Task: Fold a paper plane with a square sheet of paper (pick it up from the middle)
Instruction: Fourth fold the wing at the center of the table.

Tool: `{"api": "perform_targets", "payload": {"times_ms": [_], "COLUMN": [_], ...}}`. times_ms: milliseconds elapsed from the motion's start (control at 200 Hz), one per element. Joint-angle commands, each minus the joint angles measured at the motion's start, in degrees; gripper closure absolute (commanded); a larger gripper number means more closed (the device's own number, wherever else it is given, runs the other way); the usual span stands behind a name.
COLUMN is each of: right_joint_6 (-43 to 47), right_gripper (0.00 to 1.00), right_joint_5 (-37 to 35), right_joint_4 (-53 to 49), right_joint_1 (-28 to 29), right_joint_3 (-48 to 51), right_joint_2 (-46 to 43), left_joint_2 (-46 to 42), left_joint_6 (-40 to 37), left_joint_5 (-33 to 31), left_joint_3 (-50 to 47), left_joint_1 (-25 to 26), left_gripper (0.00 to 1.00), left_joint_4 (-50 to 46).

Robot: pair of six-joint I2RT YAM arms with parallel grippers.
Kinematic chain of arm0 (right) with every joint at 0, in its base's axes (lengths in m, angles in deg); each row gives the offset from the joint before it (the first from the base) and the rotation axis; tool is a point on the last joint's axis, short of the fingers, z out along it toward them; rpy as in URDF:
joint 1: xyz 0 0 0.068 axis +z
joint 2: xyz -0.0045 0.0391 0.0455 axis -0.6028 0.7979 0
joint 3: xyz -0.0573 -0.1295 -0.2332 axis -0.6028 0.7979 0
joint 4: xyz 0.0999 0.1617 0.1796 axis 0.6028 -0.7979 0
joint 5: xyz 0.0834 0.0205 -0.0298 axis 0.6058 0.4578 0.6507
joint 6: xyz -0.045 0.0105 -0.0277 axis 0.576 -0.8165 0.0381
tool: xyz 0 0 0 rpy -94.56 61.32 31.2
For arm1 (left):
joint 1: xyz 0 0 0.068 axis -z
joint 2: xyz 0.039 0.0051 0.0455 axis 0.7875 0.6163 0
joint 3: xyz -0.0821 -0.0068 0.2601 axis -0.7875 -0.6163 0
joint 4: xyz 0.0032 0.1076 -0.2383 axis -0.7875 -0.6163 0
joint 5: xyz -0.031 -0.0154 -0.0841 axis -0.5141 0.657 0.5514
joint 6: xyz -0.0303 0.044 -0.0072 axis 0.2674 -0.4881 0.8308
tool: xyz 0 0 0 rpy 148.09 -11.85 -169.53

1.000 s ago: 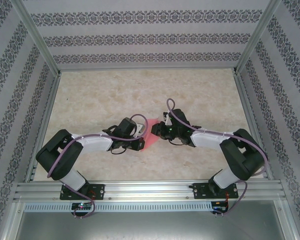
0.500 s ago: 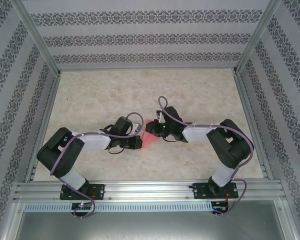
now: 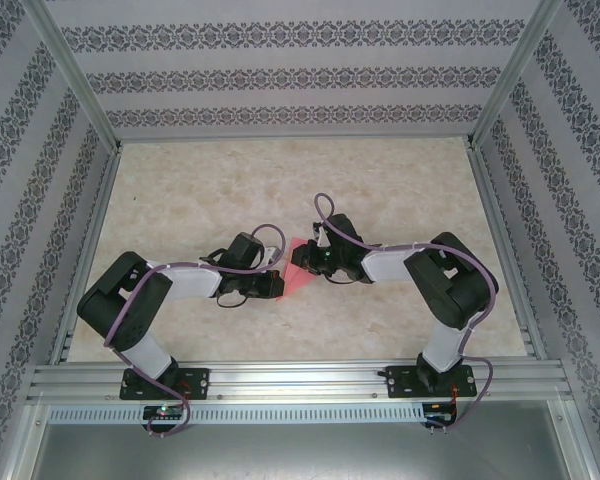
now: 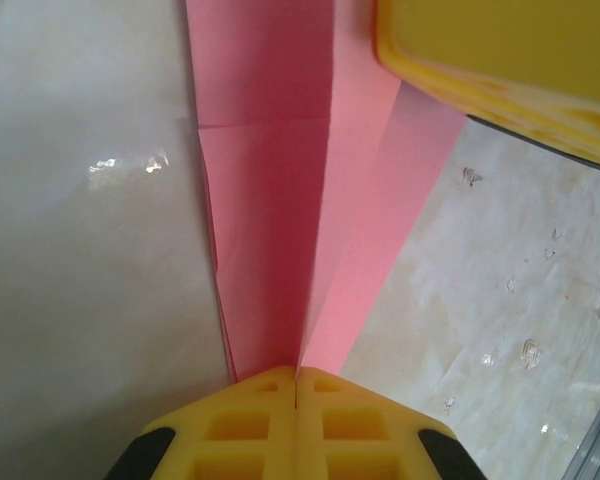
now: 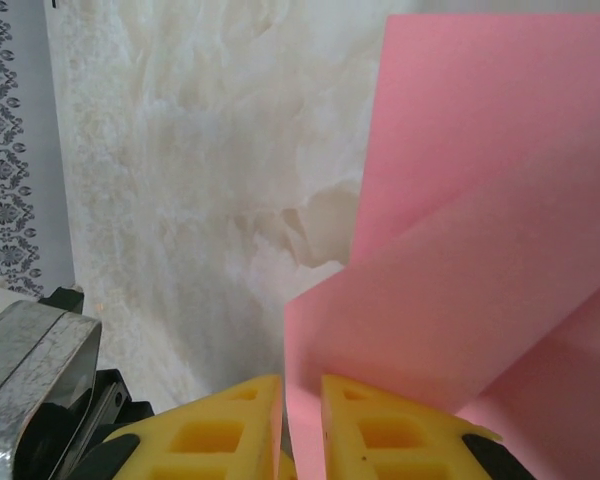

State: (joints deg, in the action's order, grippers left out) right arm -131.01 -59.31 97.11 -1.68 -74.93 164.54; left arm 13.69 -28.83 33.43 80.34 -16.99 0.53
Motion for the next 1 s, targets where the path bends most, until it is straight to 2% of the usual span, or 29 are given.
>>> {"api": "perform_targets", "payload": {"times_ms": [0, 105, 225, 749, 994], "right_joint_6": [-0.23, -0.21, -0.34, -0.71, -0.84], "right_gripper": [0.81, 0.82, 0.82, 0.82, 0.81], "right_joint_5": [0.83, 0.86, 0.41, 0.14, 0.22], "right_joint_4": [2.31, 2.37, 2.38, 2.47, 2.49], "right_joint_1": [-0.75, -0.84, -0.87, -0.97, -0.86], "right_joint_3": [-1.52, -1.85, -1.8, -1.87, -2.04], "right_joint_2": [1.07, 1.76, 2.23, 2.59, 2.51], "left_joint_2": [-0.07, -0.7, -1.42, -5.46, -4.01], "left_joint_6": [0.57, -0.22, -2.17, -6.89, -9.89], "left_joint_5": [-0.53, -1.45, -1.97, -3.57, -6.14], "left_joint_3": [0.14, 0.38, 0.59, 1.0, 2.8], "left_joint_1": [-0.74, -0.76, -0.72, -0.34, 1.02], "left_gripper": [0.91, 0.8, 0.75, 0.67, 0.65], "left_joint_4": [0.54, -0.73, -2.59, -5.03, -7.82]}}
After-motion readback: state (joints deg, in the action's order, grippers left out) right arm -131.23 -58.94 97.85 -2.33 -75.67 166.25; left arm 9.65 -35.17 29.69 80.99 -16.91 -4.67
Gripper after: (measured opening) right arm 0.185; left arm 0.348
